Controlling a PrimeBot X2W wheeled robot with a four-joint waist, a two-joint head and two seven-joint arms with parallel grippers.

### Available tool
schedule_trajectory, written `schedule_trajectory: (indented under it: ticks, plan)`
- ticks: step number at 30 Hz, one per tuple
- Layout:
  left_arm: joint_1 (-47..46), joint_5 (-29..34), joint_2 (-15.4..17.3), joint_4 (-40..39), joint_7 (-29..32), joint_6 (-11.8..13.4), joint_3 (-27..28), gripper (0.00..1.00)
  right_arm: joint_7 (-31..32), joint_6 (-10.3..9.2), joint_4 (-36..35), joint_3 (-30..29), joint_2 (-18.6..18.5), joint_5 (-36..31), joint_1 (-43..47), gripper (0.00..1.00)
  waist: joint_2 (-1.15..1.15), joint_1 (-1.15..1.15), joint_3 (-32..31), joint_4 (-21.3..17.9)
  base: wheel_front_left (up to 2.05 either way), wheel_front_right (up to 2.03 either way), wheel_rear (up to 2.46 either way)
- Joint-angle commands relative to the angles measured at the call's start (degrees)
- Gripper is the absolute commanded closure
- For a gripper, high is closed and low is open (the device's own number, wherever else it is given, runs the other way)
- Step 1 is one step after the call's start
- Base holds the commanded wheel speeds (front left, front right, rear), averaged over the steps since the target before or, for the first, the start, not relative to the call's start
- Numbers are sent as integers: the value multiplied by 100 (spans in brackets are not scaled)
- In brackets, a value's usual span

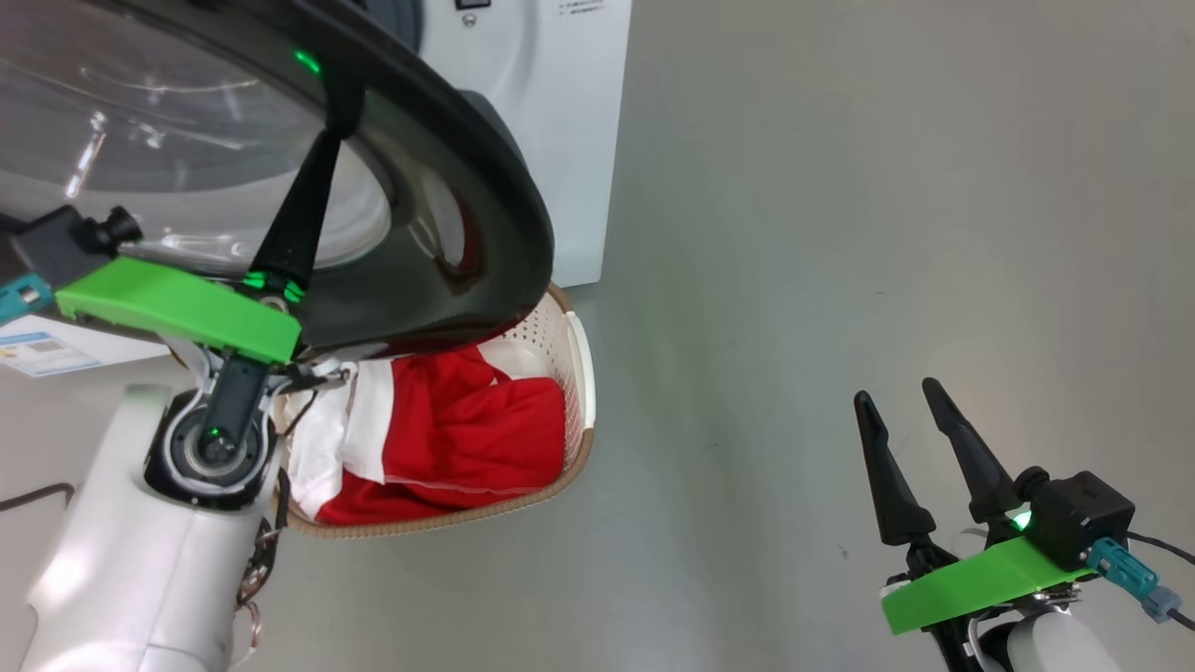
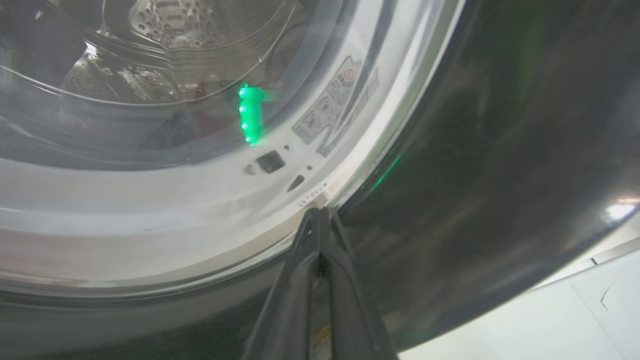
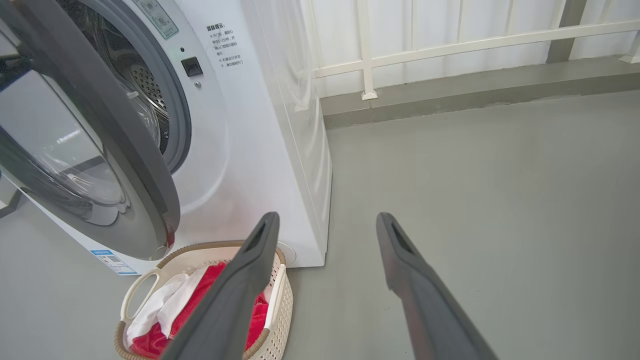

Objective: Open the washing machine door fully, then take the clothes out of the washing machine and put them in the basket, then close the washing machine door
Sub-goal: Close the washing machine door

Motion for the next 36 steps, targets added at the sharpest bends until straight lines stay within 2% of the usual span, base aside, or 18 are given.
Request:
schedule_trajectory:
  ticks: [1, 7, 9, 12, 16, 19, 20, 21, 22, 23, 30, 36]
  plan:
    - [-193, 24, 252, -37, -108, -40, 87, 100, -37, 36, -140, 123, -19, 22, -116, 0, 0, 0, -18, -29, 0, 0, 0]
    - [-12, -145, 358, 61, -363, -40, -165, 100, -37, 36, -134, 68, -19, -3, -41, 0, 0, 0, -121, 22, 0, 0, 0]
    - [97, -188, 398, 62, -454, -40, -241, 93, -37, 36, -126, 49, -19, -26, -7, 0, 0, 0, -166, 64, 0, 0, 0]
    - [297, -252, 440, 3, -574, -40, -372, 89, -37, 36, -115, 22, -19, -70, 36, 0, 0, 0, -244, 150, 0, 0, 0]
    - [648, -347, 493, -99, -787, -40, -486, 75, -37, 36, -94, -20, -19, -136, 85, 0, 0, 0, -348, 270, 0, 0, 0]
    - [944, -335, 570, -156, -983, -40, -597, 53, -37, 36, -81, -45, -19, -183, 135, 0, 0, 0, -441, 349, 0, 0, 0]
    - [1044, -344, 589, -169, -1064, -40, -616, 33, -37, 36, -77, -55, -19, -197, 155, 0, 0, 0, -472, 375, 0, 0, 0]
    - [1044, -344, 589, -169, -1064, -40, -616, 33, -37, 36, -77, -55, -19, -197, 155, 0, 0, 0, -472, 375, 0, 0, 0]
    - [1150, -356, 608, -183, -1139, -40, -637, 12, -37, 36, -72, -65, -19, -213, 176, 0, 0, 0, -506, 400, 0, 0, 0]
    - [1258, -369, 628, -196, -1193, -40, -666, 0, -37, 36, -67, -79, -19, -226, 200, 0, 0, 0, -539, 427, 0, 0, 0]
    - [1983, -328, 804, -240, -1544, -40, -700, 0, -37, 36, -53, -135, -19, -335, 378, 0, 0, 0, -762, 568, 0, 0, 0]
    - [2590, 28, 945, -355, -1647, -40, -537, 0, -37, 36, -47, -196, -19, -393, 522, 0, 0, 0, -901, 618, 0, 0, 0]
